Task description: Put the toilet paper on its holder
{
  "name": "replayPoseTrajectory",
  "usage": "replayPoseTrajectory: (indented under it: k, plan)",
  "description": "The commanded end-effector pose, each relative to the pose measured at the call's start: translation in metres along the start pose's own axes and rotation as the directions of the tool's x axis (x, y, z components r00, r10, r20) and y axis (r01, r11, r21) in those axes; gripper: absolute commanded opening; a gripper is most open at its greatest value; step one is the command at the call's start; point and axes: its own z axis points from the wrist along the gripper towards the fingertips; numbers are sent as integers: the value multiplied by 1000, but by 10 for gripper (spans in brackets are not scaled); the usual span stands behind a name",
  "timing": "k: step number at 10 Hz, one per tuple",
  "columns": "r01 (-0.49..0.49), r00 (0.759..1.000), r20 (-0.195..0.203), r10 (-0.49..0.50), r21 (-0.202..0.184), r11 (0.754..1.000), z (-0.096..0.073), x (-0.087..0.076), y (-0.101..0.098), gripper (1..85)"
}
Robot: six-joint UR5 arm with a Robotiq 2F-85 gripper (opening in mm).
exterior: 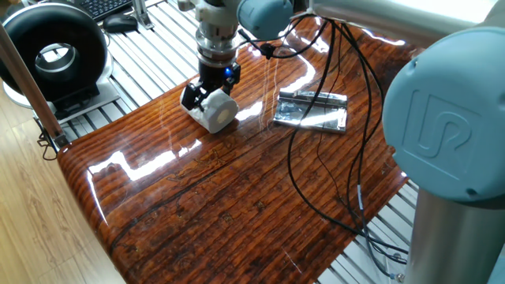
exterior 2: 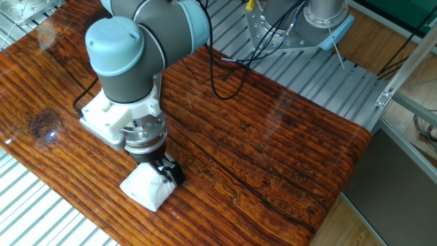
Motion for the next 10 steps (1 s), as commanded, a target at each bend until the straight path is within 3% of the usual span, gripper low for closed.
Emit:
replayPoseTrajectory:
  k: [1, 2, 4, 7, 9, 10]
  plan:
    - [-8, 1000, -5, 8, 20, 1000, -9, -2, -18, 563]
    - [-28, 1000, -2, 29, 48, 998, -9, -3, -23, 497]
    - [-72, 997, 21, 71, 67, 995, -4, -9, -20, 343]
    - [-108, 994, 9, 108, 101, 989, -10, -10, -21, 240]
    - [-158, 987, 18, 157, 118, 980, -18, -16, -20, 90]
    - [-163, 987, 18, 161, 118, 980, -20, -17, -18, 63]
